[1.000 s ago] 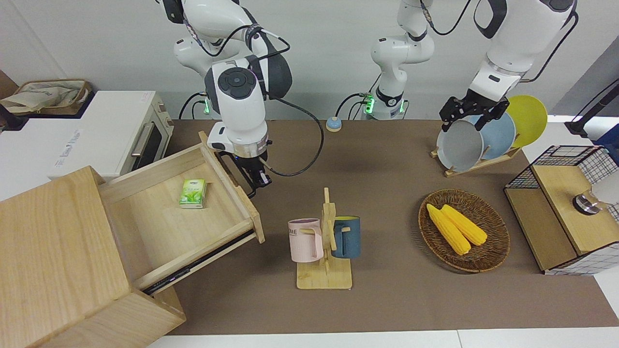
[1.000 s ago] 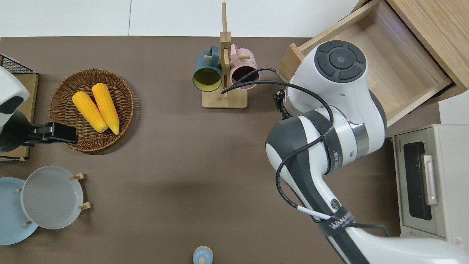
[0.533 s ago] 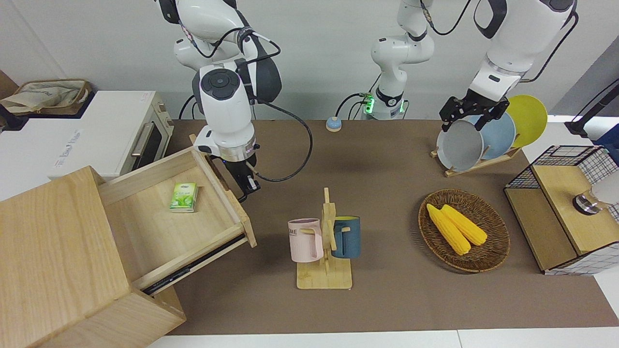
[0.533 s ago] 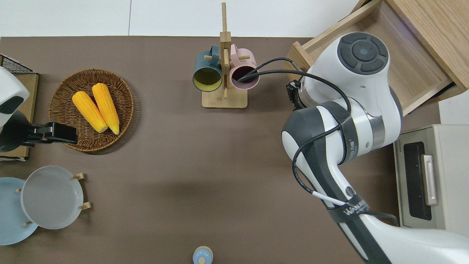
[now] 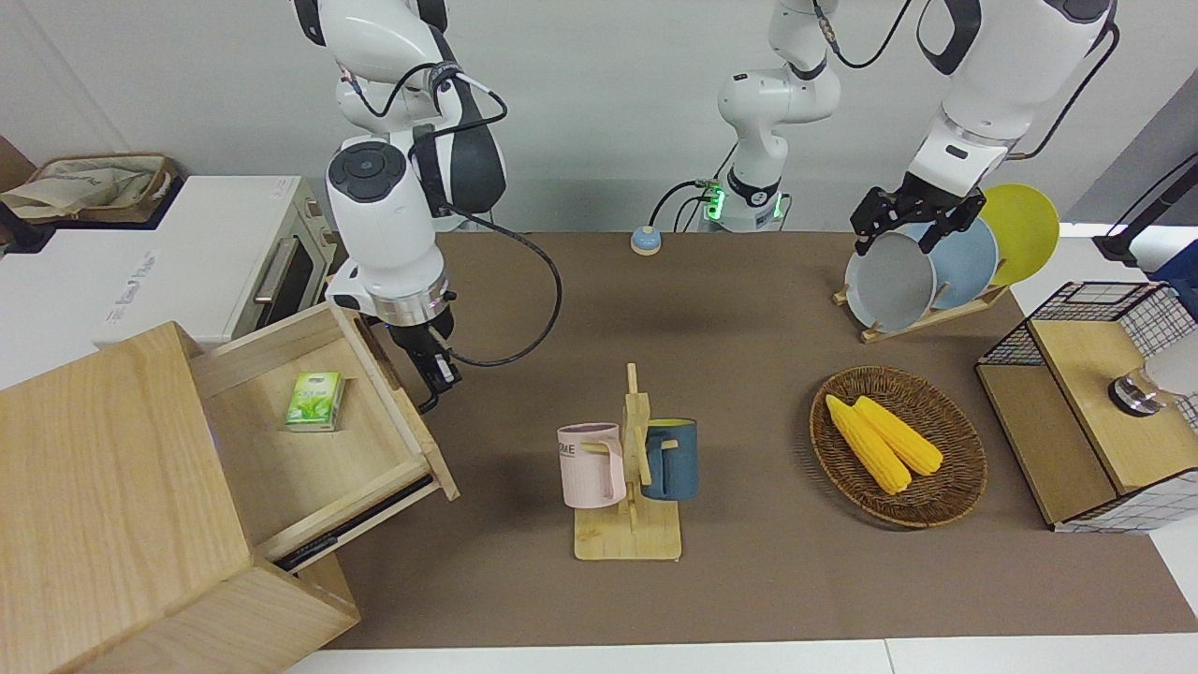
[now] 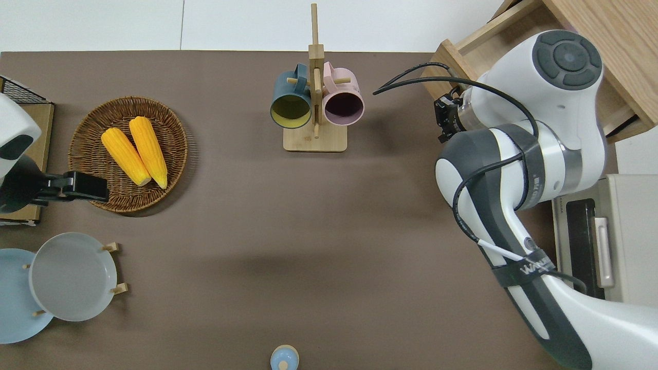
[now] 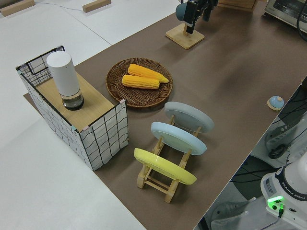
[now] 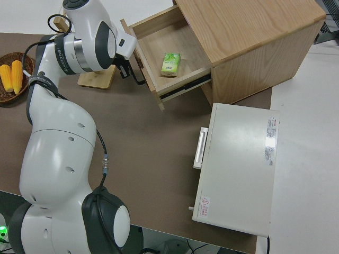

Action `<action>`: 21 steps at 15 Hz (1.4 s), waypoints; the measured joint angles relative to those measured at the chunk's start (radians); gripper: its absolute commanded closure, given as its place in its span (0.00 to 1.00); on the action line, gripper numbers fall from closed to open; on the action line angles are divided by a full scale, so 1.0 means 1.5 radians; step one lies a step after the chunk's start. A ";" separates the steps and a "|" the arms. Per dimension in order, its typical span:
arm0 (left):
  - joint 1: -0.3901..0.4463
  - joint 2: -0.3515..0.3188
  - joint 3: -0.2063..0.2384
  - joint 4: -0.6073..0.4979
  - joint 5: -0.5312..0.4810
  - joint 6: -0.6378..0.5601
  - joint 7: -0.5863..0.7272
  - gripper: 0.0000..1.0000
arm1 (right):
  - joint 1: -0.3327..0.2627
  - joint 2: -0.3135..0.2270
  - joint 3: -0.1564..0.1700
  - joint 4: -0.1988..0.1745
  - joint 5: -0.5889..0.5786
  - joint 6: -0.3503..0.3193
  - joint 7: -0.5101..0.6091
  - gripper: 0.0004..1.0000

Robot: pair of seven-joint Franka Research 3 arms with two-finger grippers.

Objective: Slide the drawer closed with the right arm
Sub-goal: 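Keep pushing the drawer front with the right gripper until flush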

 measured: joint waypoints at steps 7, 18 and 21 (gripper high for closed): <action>0.000 0.000 0.000 0.000 0.000 0.000 0.000 0.00 | -0.048 0.005 0.007 0.003 0.000 0.007 -0.037 1.00; 0.000 0.000 0.000 0.000 0.000 0.000 0.000 0.00 | -0.117 0.017 0.009 0.010 0.011 0.008 -0.145 1.00; 0.000 0.000 0.000 0.000 0.000 0.000 0.000 0.00 | -0.129 0.027 0.009 0.025 0.011 0.008 -0.169 1.00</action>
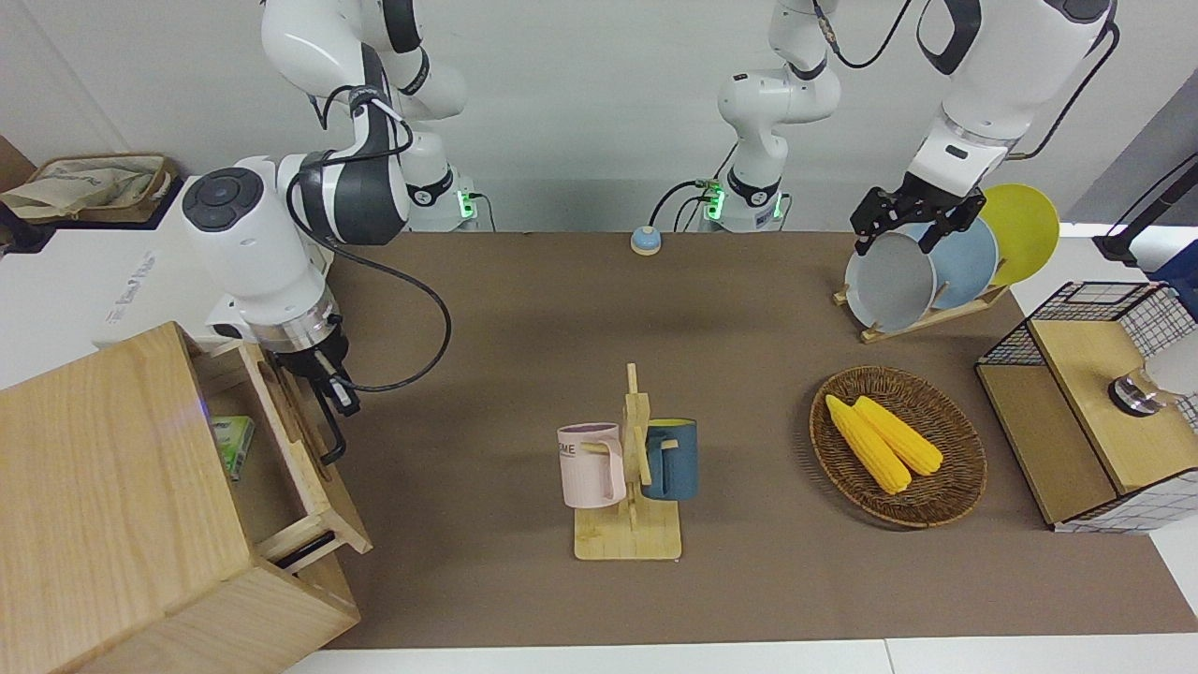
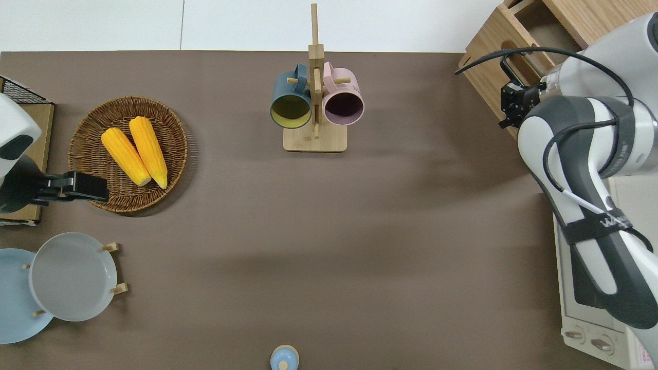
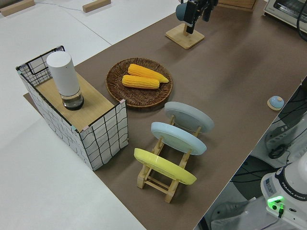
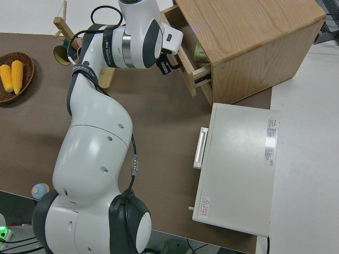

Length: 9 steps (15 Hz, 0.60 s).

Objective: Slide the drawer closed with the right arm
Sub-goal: 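Keep pushing the drawer front with the right gripper until flush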

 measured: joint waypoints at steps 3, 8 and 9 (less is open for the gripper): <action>0.000 0.000 0.000 0.000 0.000 0.000 0.000 0.00 | -0.012 0.011 0.001 0.016 0.000 0.000 -0.018 1.00; 0.000 0.000 0.000 0.000 0.000 0.000 0.000 0.00 | -0.030 0.028 0.001 0.033 0.000 0.000 -0.037 1.00; 0.000 0.000 0.000 0.000 0.000 0.000 0.000 0.00 | -0.035 0.030 0.001 0.036 0.000 0.000 -0.042 1.00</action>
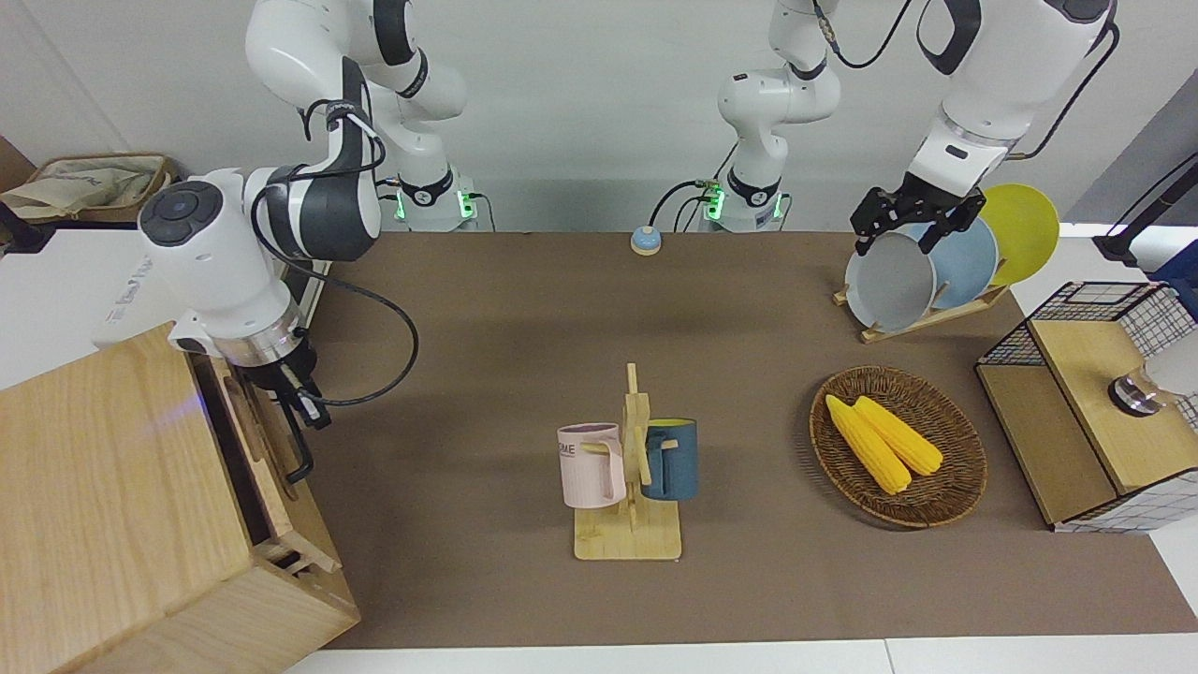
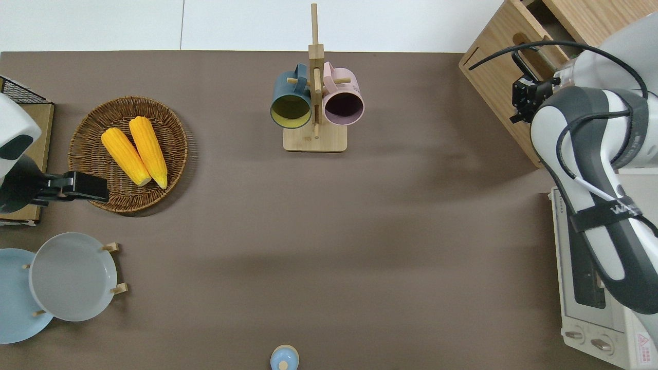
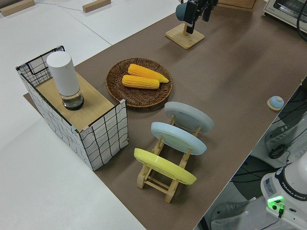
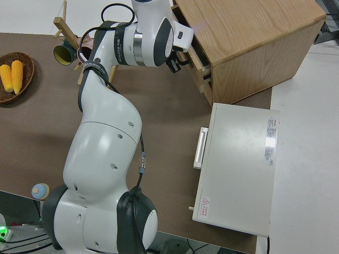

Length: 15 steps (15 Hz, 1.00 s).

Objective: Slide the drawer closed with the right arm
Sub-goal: 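Keep pushing the drawer front with the right gripper until flush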

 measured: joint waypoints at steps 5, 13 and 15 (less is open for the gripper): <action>0.000 0.000 0.000 0.000 0.000 0.000 0.000 0.00 | -0.024 0.003 0.003 0.007 0.004 -0.002 -0.029 1.00; 0.000 0.000 0.000 0.000 0.000 0.000 0.000 0.00 | -0.031 0.003 0.008 0.008 0.009 -0.004 -0.039 1.00; 0.000 0.000 0.000 0.000 0.000 0.000 0.000 0.00 | -0.031 0.003 0.009 0.008 0.009 -0.004 -0.041 1.00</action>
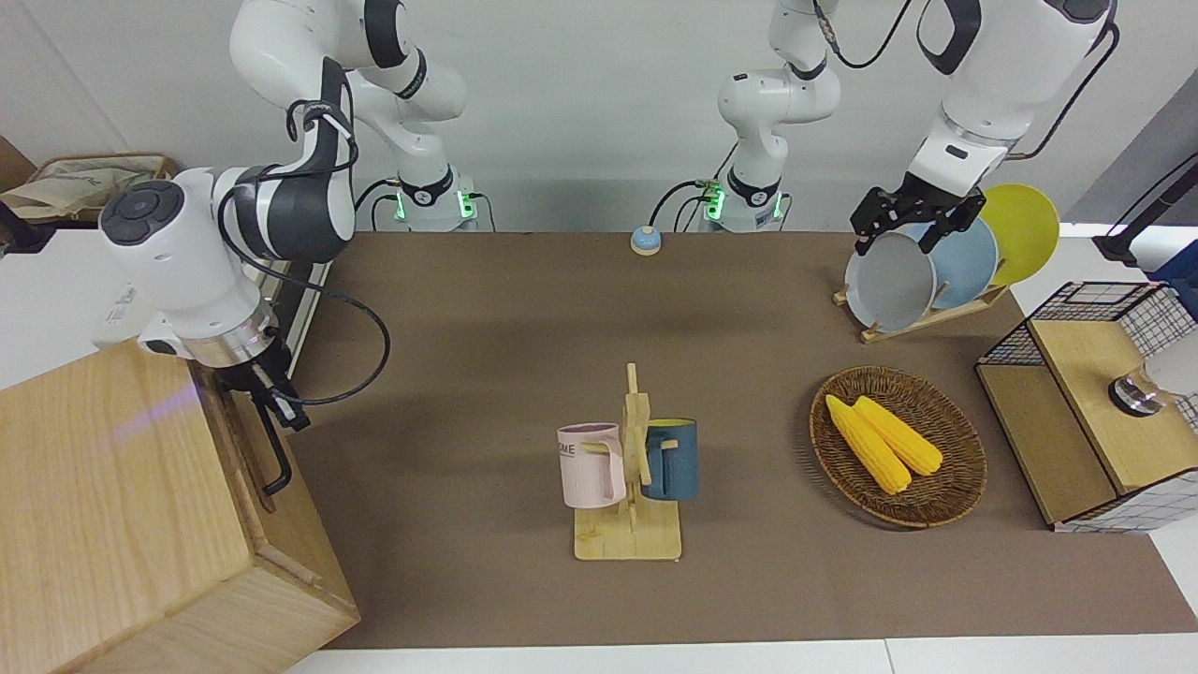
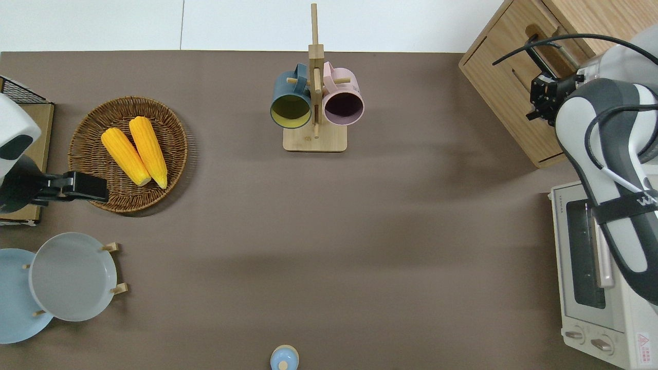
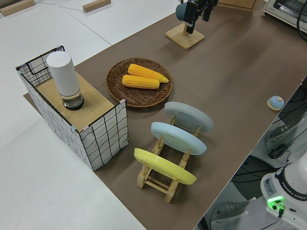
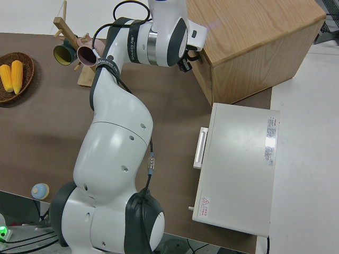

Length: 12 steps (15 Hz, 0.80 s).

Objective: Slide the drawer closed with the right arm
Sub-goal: 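Keep pushing the drawer front with the right gripper until flush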

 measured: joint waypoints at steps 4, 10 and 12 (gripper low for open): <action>0.000 0.000 0.000 0.000 0.000 0.000 0.000 0.00 | 0.000 0.000 0.000 0.000 0.000 0.000 -0.001 1.00; 0.000 0.000 0.000 0.000 0.000 0.000 0.000 0.00 | 0.000 0.000 0.004 0.006 0.000 -0.001 -0.004 1.00; 0.000 0.000 0.000 0.000 0.000 0.000 0.000 0.00 | 0.008 0.000 0.011 0.013 0.000 -0.010 -0.004 1.00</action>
